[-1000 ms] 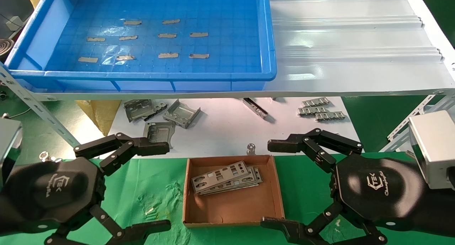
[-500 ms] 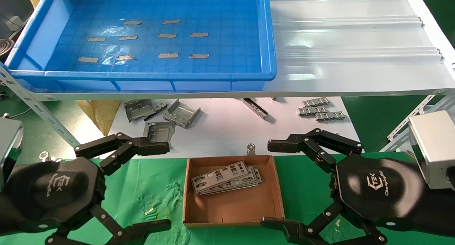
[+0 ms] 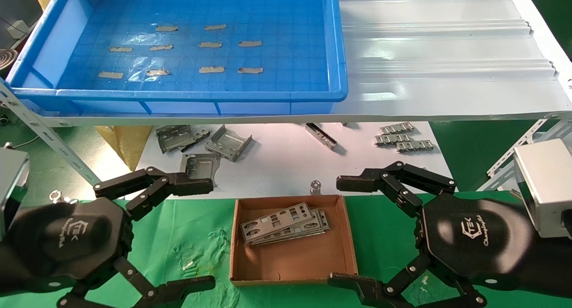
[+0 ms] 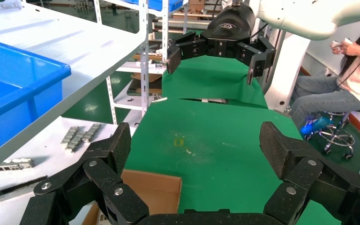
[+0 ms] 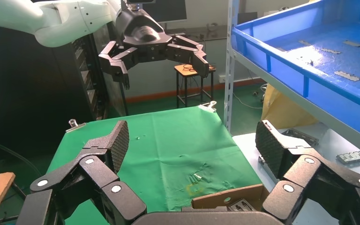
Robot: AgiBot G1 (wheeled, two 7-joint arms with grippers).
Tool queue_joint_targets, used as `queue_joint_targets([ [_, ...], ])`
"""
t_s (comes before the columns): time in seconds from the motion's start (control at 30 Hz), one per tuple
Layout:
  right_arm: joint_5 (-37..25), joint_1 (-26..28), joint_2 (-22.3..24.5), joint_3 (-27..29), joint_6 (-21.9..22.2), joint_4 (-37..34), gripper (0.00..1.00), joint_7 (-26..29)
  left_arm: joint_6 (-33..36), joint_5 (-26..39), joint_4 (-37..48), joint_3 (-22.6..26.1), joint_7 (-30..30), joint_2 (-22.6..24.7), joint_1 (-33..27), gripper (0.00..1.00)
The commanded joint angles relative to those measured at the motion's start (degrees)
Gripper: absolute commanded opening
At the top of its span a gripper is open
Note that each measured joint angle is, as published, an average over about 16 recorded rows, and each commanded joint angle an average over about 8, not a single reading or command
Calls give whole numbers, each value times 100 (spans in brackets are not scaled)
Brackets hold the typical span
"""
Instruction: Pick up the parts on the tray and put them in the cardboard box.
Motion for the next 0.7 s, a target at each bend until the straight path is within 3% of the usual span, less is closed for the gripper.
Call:
queue_joint_targets([
  [0.03, 0, 0, 0, 0, 0, 0, 100, 0, 0, 0, 0, 0, 0, 0, 0, 100],
  [0.7, 0, 0, 0, 0, 0, 0, 100, 0, 1, -1, 0, 0, 0, 0, 0, 100],
])
